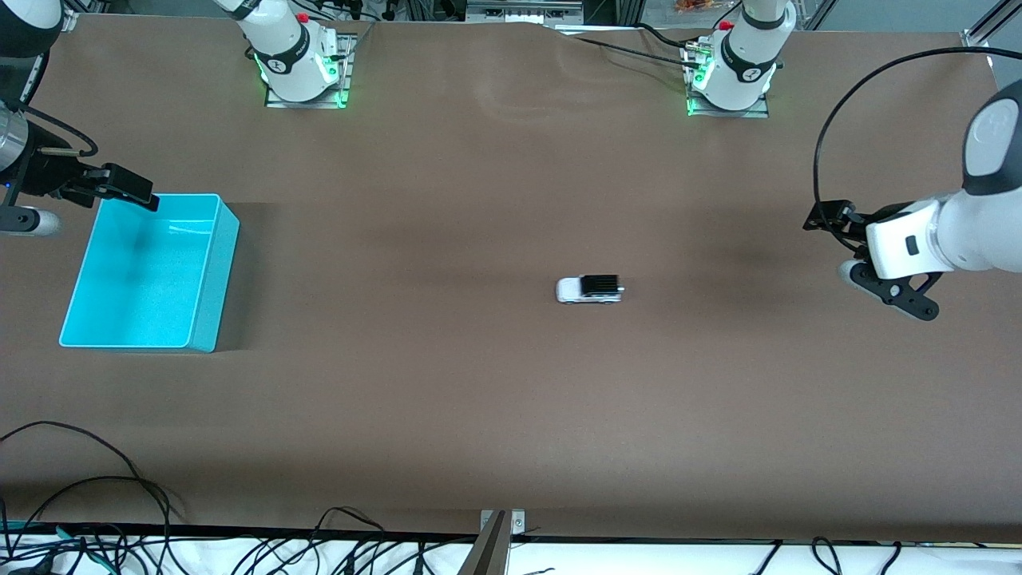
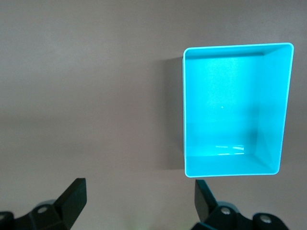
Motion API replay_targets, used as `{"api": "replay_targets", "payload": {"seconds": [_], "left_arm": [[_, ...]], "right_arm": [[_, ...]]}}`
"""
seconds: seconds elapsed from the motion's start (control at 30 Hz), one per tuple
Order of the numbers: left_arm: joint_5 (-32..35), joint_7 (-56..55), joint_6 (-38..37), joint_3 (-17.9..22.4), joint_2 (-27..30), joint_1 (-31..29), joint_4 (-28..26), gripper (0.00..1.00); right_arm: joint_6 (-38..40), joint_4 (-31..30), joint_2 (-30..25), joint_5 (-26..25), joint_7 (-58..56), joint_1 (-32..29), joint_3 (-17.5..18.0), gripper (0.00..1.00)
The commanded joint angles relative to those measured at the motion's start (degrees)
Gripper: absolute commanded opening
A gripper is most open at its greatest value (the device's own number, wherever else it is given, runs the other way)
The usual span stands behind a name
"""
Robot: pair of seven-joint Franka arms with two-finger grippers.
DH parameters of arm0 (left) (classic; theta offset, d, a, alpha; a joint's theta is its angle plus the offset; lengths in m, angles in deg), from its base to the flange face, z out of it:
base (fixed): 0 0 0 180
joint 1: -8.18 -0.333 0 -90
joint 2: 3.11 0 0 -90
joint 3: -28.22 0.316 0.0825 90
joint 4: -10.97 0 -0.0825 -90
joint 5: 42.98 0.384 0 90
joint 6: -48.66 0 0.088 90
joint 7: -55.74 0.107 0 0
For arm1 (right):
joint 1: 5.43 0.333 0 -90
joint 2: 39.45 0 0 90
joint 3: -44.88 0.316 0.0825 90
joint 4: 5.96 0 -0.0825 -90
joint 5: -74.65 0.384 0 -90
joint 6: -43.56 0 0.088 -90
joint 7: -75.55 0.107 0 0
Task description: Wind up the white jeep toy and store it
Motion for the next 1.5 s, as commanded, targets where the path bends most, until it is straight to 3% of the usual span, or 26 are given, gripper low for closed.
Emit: {"api": "replay_targets", "payload": {"seconds": [0.0, 0.17, 0.33, 0.57, 0.7, 0.83, 1.0, 1.2, 1.47], "left_arm": [[5.29, -6.17, -0.38, 0.59, 3.49, 4.23, -0.98, 1.00], [5.92, -7.23, 2.33, 1.29, 4.64, 4.59, -2.03, 1.00], [5.56, -7.23, 10.94, 4.01, 9.37, 6.16, -8.44, 1.00], [4.69, -7.32, 15.00, 15.87, 11.85, 16.00, -12.05, 1.00], [2.05, -7.32, 18.33, 19.75, 14.03, 18.82, -15.29, 1.00], [1.34, -7.15, 24.13, 20.11, 19.83, 18.91, -22.32, 1.00], [0.91, -7.32, 24.23, 19.75, 25.28, 18.91, -25.23, 1.00], [-3.49, -7.32, 20.54, 19.75, 26.70, 18.03, -24.01, 1.00], [-3.31, -7.41, 16.32, 19.84, 26.00, 17.86, -20.76, 1.00]], "right_arm": [[-0.11, 0.04, -0.53, -0.49, -0.88, -0.10, 0.00, 1.00], [-0.20, 0.48, -0.44, -0.57, -0.80, -0.10, 0.00, 1.00], [0.15, 0.57, -0.61, -0.31, -0.01, -0.10, 0.00, 1.00], [0.33, 0.48, 0.34, -0.57, -0.88, 0.34, 0.26, 1.00], [0.42, 0.40, 1.14, -1.45, -0.97, 0.60, 0.79, 1.00], [0.42, 0.40, 1.32, -1.45, -0.97, 0.52, 0.79, 1.00], [0.42, 0.22, 1.32, -1.54, -0.97, 0.87, 1.06, 1.00], [0.42, 0.22, 2.11, -1.45, -1.06, 2.80, 1.58, 1.00], [-0.37, 0.22, 3.51, -1.45, -1.15, 7.72, 1.93, 1.00]]}}
